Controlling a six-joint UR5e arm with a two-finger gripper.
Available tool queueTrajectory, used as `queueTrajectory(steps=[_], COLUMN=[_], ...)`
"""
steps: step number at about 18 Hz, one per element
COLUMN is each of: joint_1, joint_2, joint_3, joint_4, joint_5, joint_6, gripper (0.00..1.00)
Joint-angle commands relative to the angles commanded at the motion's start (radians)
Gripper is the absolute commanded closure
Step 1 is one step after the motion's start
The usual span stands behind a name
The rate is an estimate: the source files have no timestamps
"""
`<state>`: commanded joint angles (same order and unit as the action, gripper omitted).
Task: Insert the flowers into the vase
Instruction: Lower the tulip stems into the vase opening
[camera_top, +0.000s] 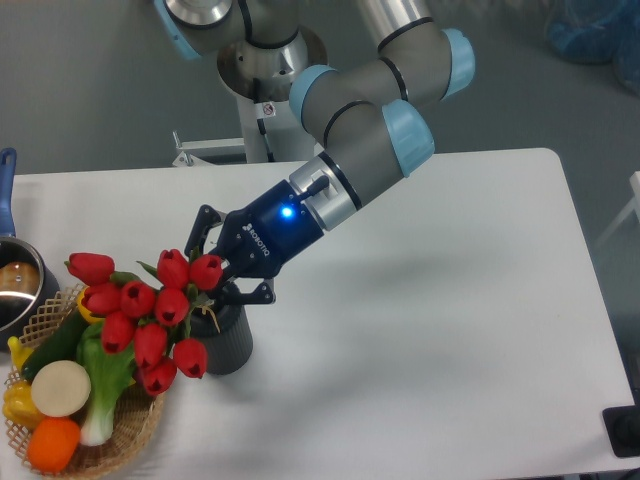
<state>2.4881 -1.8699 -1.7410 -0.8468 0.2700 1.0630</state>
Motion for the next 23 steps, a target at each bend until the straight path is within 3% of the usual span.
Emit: queueTrajectory(steps=[12, 23], joint_1=[-0.002, 0.003], joint_2=[-0.035, -0.026], joint_3=[-0.057, -0.141], joint_4=[0.006, 0.006], joint_5=[0.006, 0.006], joint_6=[0.14, 0.225], gripper=[0.85, 0.81])
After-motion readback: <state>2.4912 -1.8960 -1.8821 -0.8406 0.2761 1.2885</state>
